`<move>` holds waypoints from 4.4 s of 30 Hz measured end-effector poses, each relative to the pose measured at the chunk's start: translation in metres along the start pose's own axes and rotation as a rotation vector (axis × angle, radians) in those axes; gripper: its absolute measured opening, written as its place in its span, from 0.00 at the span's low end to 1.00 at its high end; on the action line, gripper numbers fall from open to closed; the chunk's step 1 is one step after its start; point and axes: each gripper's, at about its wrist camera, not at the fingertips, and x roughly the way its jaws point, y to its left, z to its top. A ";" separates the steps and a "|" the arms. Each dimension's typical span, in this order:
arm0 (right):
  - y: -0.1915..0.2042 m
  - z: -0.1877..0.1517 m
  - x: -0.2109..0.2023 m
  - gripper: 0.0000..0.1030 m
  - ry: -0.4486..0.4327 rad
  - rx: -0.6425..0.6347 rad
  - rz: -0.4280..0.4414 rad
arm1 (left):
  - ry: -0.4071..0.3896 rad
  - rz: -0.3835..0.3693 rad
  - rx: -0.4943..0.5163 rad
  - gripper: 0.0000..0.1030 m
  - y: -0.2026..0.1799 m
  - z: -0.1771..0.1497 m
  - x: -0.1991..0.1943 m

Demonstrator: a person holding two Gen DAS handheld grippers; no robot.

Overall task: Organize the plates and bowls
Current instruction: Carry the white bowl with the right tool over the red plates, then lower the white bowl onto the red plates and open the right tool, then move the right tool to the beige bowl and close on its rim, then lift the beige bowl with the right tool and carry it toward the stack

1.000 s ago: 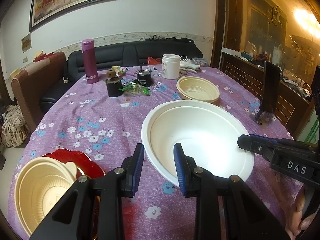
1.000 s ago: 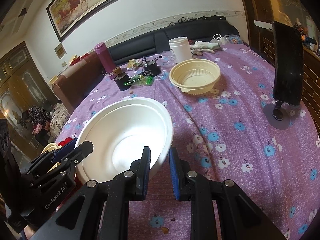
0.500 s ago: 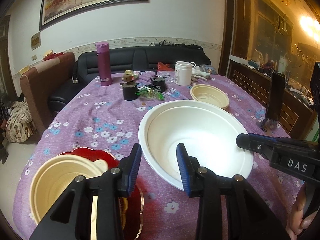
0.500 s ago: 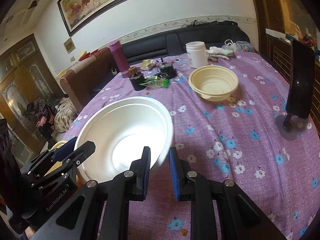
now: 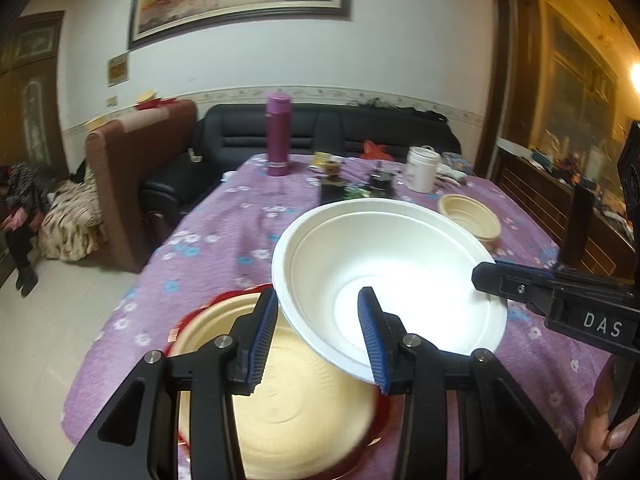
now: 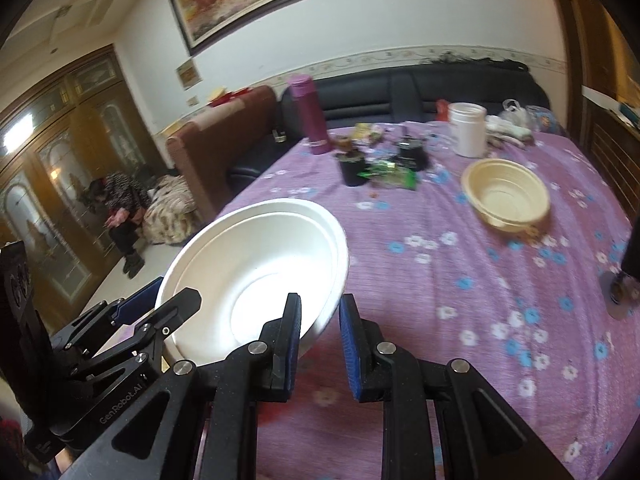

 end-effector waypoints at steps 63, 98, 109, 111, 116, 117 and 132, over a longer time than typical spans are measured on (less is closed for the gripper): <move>-0.177 -0.012 -0.015 0.39 0.027 0.409 -0.102 | 0.280 -0.253 0.252 0.56 -0.162 -0.048 0.075; -0.234 0.057 0.047 0.09 0.104 0.355 -0.227 | 0.243 -0.245 0.220 0.56 -0.147 -0.034 0.084; -0.163 0.012 -0.021 0.08 0.221 0.141 0.102 | 0.180 -0.217 0.173 0.58 -0.121 -0.018 0.050; -0.164 0.010 -0.022 0.08 0.217 0.154 0.171 | 0.189 -0.215 0.160 0.58 -0.119 -0.017 0.054; -0.165 0.008 -0.014 0.10 0.175 0.074 -0.151 | 0.231 -0.235 0.140 0.58 -0.123 -0.015 0.068; -0.166 0.008 -0.014 0.10 0.168 0.076 -0.196 | 0.244 -0.255 0.134 0.58 -0.125 -0.015 0.072; -0.212 -0.025 -0.055 0.53 0.059 0.342 -0.168 | 0.308 -0.322 0.078 0.58 -0.168 0.013 0.130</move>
